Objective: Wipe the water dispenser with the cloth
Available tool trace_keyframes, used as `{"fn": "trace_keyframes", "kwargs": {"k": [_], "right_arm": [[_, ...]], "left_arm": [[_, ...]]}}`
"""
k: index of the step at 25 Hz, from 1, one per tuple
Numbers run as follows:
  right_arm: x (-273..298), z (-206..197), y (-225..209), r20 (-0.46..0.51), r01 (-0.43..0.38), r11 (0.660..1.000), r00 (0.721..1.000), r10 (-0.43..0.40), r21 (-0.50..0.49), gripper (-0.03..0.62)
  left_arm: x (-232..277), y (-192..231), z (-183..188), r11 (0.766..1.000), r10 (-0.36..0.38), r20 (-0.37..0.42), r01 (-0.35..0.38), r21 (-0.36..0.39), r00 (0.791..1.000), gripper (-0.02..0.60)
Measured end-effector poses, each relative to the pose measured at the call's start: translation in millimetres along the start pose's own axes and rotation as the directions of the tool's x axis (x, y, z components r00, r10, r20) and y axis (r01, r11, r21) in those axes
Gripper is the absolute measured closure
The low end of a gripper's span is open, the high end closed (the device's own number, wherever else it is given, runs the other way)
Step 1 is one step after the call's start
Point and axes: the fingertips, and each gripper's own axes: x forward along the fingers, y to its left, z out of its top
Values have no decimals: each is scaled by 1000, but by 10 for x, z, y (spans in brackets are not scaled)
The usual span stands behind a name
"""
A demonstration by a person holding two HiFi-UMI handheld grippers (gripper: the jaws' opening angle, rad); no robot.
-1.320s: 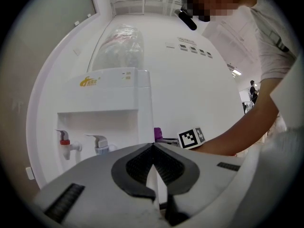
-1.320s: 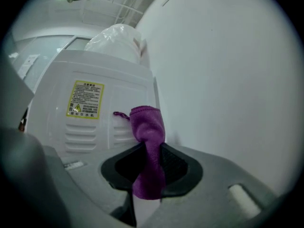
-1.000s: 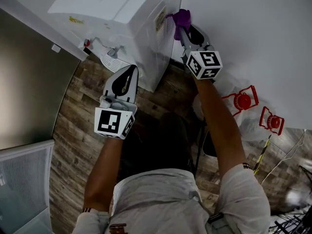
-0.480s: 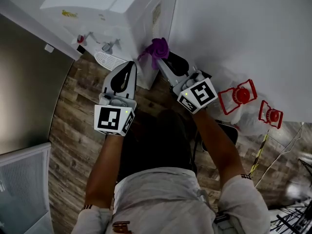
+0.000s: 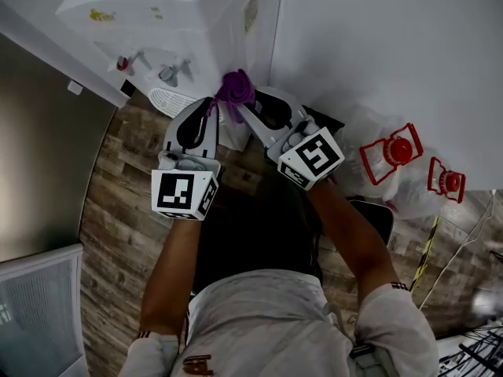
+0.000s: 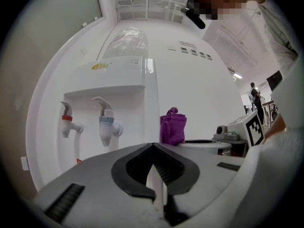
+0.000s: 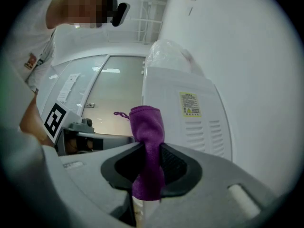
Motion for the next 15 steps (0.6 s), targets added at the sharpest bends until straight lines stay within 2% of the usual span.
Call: {"fn": "trace_keyframes", "kwargs": {"k": [9,15], "right_arm": [[9,-69,-208,30,45,999,999,-45,15,502],[33,-372,-551,0,85,996,996,-85,42,502]], "left_arm": [[4,-28,-77,1000,4,2,-4,6,1000,583],[28,-98,-169,1000,-13,15,12,20,1000,583]]}}
